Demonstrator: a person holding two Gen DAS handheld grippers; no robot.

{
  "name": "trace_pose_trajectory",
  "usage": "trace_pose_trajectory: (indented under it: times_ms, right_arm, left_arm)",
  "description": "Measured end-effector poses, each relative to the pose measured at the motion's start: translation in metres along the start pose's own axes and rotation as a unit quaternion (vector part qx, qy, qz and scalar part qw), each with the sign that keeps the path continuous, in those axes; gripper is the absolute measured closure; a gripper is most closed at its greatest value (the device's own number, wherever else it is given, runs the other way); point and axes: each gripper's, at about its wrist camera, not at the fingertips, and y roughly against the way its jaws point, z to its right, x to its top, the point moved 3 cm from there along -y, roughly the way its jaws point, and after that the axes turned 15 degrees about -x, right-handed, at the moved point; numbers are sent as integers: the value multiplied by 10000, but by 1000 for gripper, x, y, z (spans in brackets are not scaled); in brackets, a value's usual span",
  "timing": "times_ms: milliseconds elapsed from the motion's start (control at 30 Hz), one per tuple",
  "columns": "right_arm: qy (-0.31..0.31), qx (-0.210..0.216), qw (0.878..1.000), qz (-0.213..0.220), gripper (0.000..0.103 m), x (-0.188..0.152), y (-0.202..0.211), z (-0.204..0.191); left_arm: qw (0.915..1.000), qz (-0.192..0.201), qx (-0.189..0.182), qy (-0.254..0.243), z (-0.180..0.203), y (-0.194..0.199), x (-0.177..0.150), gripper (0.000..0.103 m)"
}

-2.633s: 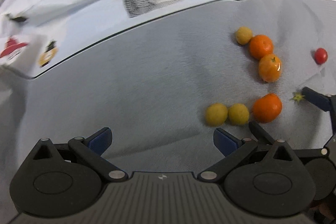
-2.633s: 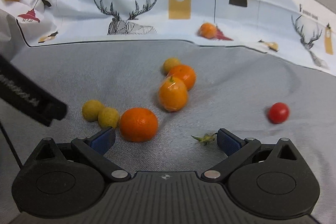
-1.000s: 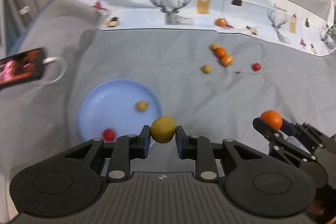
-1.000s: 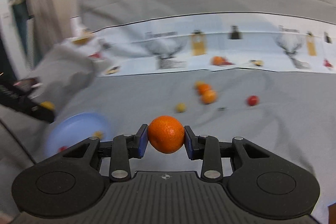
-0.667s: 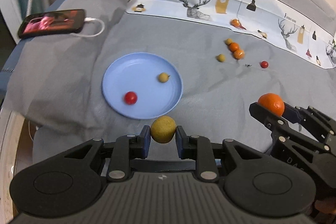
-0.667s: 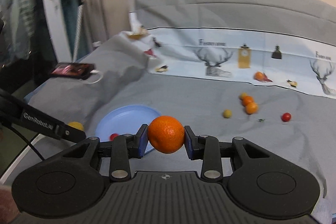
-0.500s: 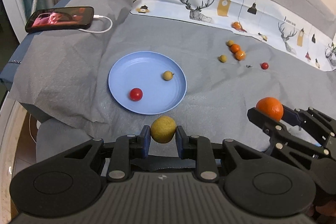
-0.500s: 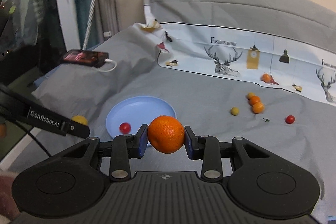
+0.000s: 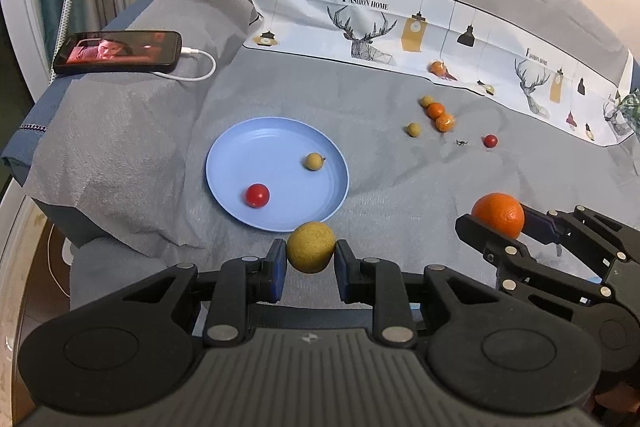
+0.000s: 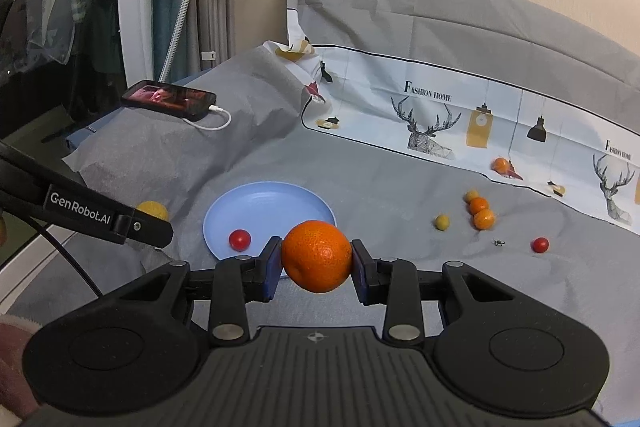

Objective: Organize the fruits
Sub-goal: 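Carry the yellow fruit and mandarin toward the blue plate with both tools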

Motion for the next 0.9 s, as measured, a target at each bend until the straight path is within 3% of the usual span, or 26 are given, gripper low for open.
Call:
trace_pose_trajectory:
  times_ms: [900]
  right_arm:
    - [85,5,9998,-194,66,-2,-12,-5]
  left_arm:
    - [9999,-72,16,109,-10,-7,5,75]
